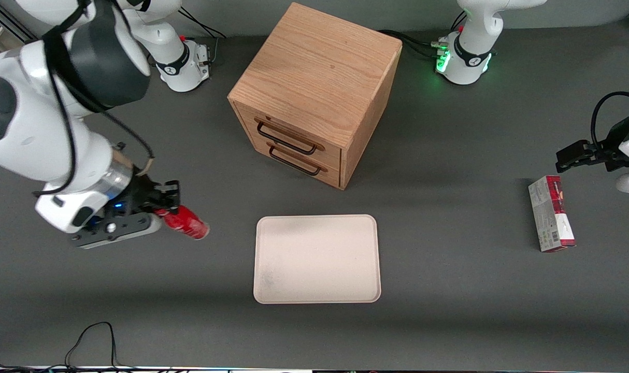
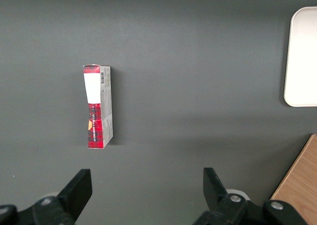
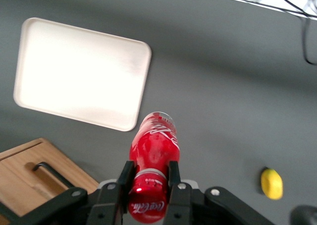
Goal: Place coke bottle on tray
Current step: 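Lift the bottle and carry it over the cream tray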
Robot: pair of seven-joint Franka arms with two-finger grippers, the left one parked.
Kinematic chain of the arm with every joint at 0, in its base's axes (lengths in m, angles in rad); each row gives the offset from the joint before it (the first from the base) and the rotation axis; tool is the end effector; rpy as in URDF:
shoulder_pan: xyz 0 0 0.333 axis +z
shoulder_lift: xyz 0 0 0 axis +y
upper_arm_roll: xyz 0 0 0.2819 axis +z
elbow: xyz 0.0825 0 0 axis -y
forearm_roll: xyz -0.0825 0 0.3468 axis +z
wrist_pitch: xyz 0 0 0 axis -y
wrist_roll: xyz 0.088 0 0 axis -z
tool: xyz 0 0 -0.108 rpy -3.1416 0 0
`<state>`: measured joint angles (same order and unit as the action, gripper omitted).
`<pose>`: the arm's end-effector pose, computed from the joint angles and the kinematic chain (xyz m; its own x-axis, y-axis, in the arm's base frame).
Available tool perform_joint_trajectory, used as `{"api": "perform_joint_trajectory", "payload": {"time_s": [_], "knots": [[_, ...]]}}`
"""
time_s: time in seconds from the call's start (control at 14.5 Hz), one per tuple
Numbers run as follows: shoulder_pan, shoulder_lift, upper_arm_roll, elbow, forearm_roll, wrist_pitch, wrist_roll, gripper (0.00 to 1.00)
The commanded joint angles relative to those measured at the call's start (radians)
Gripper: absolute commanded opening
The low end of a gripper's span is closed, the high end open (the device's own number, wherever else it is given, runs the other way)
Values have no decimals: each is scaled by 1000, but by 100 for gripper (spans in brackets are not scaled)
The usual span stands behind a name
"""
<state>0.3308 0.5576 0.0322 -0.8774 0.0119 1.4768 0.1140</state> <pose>0.6040 0.2235 0.5532 0.9695 0.2419 0.0385 0.2432 -0.9694 -0.0334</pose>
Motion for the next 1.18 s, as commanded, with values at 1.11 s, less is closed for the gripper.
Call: {"api": "perform_joint_trajectory", "payload": {"time_s": [1.11], "knots": [[129, 304, -2, 18, -98, 382, 12, 0]]}}
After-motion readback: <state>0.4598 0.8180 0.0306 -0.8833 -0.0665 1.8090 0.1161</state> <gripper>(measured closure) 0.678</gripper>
